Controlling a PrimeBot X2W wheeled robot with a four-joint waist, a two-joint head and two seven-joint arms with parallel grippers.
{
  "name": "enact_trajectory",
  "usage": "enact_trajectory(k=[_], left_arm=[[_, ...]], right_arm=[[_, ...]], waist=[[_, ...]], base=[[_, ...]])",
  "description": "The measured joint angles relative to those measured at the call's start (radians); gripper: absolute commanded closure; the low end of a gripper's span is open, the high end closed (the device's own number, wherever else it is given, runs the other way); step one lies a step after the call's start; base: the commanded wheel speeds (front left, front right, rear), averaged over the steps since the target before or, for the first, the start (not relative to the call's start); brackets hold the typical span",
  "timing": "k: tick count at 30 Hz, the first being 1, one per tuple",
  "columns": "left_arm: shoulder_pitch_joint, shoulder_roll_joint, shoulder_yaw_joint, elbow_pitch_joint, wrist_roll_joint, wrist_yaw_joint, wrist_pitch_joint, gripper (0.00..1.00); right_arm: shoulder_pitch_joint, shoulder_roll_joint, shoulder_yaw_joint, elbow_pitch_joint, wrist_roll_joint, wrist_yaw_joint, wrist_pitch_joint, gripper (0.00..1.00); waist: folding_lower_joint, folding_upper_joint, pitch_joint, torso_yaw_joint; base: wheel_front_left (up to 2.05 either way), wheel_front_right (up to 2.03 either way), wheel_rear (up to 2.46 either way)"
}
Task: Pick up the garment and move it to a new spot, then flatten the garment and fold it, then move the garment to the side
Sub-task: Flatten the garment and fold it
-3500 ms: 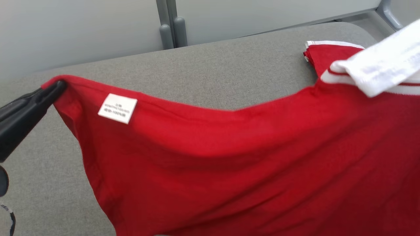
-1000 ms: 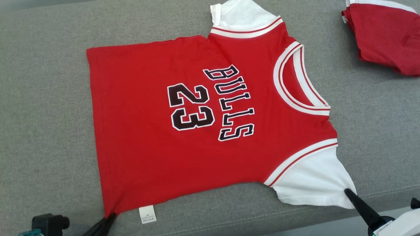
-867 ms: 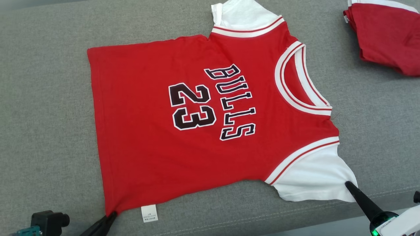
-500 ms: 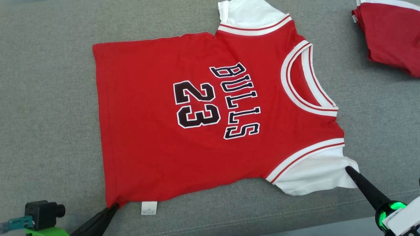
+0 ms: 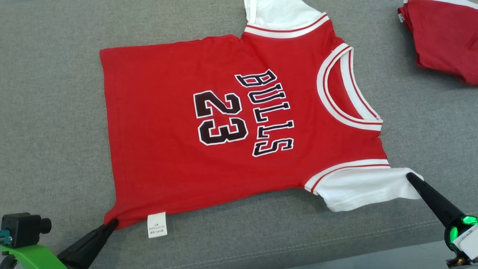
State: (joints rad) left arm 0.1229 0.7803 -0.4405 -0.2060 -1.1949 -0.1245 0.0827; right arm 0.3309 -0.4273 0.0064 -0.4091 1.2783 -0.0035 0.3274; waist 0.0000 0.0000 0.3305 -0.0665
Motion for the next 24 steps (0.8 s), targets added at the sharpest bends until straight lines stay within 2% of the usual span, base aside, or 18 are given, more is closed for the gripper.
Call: enact_trajectory(k=[18,24], left_arm=[[-0.016,0.077,0.027,-0.104,-0.096,0.003,0.109,1.0],[-0.052,0.109,0.051,-0.128,-0.122,0.021,0.149,1.0]], right_arm=[[-0.028,-0.069,-0.019,-0.071,0.006,-0.055,0.072,1.0],[-0.07,-0.102,-0.022,-0.077,0.008,-0.069,0.11,1.0]], waist=[[0.0,0.0,0.025,-0.003],[0.0,0.0,0.044,-0.002]], base=[[0.0,0.0,0.0],[0.0,0.0,0.0]])
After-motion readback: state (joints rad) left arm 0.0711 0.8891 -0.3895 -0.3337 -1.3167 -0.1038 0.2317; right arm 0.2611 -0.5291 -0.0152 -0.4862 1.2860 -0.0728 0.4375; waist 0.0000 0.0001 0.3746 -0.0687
